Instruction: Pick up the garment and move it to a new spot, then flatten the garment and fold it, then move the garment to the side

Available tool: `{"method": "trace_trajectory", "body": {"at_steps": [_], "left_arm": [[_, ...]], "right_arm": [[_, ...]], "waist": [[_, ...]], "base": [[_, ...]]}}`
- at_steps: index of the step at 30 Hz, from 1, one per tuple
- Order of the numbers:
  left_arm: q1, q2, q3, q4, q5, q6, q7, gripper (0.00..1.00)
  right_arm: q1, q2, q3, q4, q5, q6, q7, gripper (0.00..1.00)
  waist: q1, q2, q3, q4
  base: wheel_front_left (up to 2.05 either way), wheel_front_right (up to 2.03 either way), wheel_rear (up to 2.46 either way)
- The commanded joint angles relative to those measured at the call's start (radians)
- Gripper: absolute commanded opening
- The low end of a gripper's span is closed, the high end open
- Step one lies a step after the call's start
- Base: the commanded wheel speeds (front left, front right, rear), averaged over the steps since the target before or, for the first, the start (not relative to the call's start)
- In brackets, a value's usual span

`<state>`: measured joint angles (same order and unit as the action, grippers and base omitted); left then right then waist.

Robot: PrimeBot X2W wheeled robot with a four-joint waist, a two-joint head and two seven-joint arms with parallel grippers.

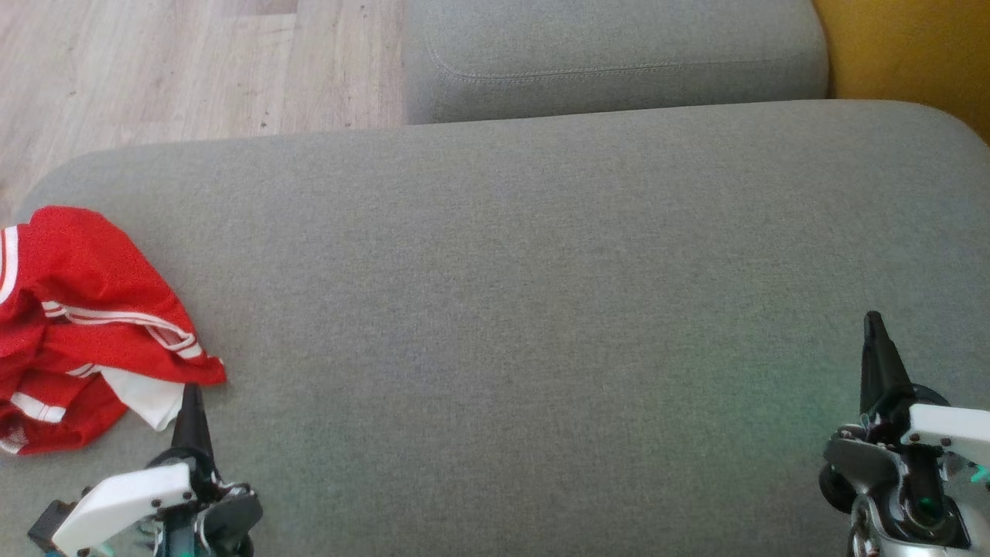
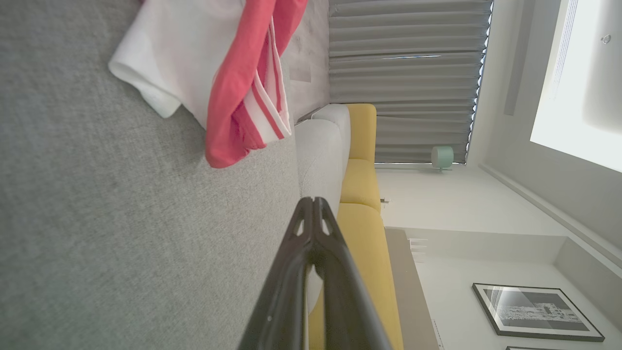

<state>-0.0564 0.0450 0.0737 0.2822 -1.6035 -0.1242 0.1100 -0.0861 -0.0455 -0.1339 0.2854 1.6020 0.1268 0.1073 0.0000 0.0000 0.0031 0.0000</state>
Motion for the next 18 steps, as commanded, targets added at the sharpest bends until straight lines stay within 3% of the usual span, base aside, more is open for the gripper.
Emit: {"method": "trace_trajectory", "body": {"at_steps": [1, 17, 18], "left_arm": [[-0.052, 0.005, 0.04, -0.037, -0.005, -0.007, 0.003, 0.0], [-0.052, 0.005, 0.04, -0.037, -0.005, -0.007, 0.003, 0.0], [0.0, 0.0, 0.0, 0.0, 0.0, 0.0, 0.0, 1.0]], "right_arm": [[-0.022, -0.005, 0.021, -0.041, 0.007, 0.004, 0.006, 0.0], [-0.022, -0.005, 0.021, -0.041, 0.007, 0.004, 0.006, 0.0], [0.0, 0.0, 0.0, 0.0, 0.0, 0.0, 0.0, 1.0]], "waist": [[0.0, 0.0, 0.0, 0.0], [0.0, 0.0, 0.0, 0.0], [0.0, 0.0, 0.0, 0.0]], "base": [[0.0, 0.0, 0.0], [0.0, 0.0, 0.0], [0.0, 0.0, 0.0]]}}
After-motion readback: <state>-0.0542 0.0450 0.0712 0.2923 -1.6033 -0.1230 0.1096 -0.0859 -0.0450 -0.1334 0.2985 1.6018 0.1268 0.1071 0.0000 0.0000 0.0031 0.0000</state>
